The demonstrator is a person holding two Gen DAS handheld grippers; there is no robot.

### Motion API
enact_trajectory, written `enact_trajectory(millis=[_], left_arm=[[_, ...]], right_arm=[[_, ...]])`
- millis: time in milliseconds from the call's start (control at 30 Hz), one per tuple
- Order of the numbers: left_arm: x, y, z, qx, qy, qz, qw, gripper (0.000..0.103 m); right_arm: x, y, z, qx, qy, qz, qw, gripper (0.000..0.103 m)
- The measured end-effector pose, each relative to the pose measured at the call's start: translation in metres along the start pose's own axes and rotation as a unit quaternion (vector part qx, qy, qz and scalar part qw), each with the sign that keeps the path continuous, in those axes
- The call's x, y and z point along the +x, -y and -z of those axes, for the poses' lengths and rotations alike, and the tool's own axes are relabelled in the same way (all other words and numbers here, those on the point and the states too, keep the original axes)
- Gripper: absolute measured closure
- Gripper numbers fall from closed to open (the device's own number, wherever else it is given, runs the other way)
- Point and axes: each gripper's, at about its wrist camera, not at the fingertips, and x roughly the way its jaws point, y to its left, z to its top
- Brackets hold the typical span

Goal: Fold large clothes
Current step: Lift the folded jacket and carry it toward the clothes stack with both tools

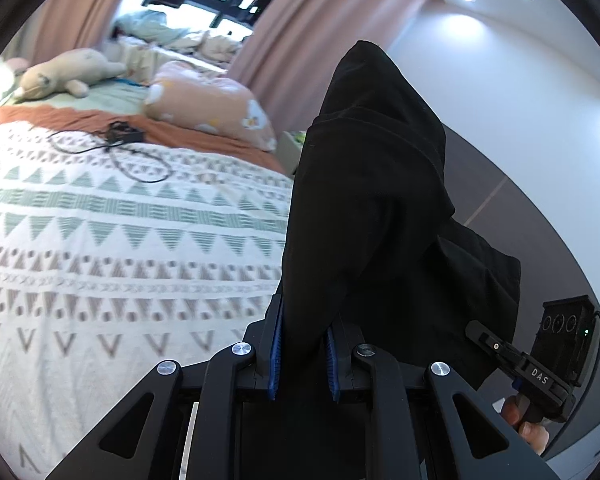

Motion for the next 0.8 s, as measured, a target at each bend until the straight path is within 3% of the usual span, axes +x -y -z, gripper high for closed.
enact_trajectory(millis=[267, 467, 800], left_arm=[[0.042, 0.078, 0.001, 0.030, -0.015, 0.033, 0.9989, 0.085], [0.077, 0.133, 0.004, 0.050, -0.033, 0.056, 0.9966, 0.085], [0.125, 0.209, 0.015, 0.083, -0.085, 0.123, 0.9853, 0.085]], right_arm=[[-0.048, 0.044, -0.021, 0.004, 0.037, 0.041, 0.999, 0.091], [-0.086, 0.084, -0.034, 0.019, 0.056, 0.094, 0.994, 0.091], [-0.132, 0.126, -0.058, 0.025, 0.076, 0.168, 0.983, 0.091]])
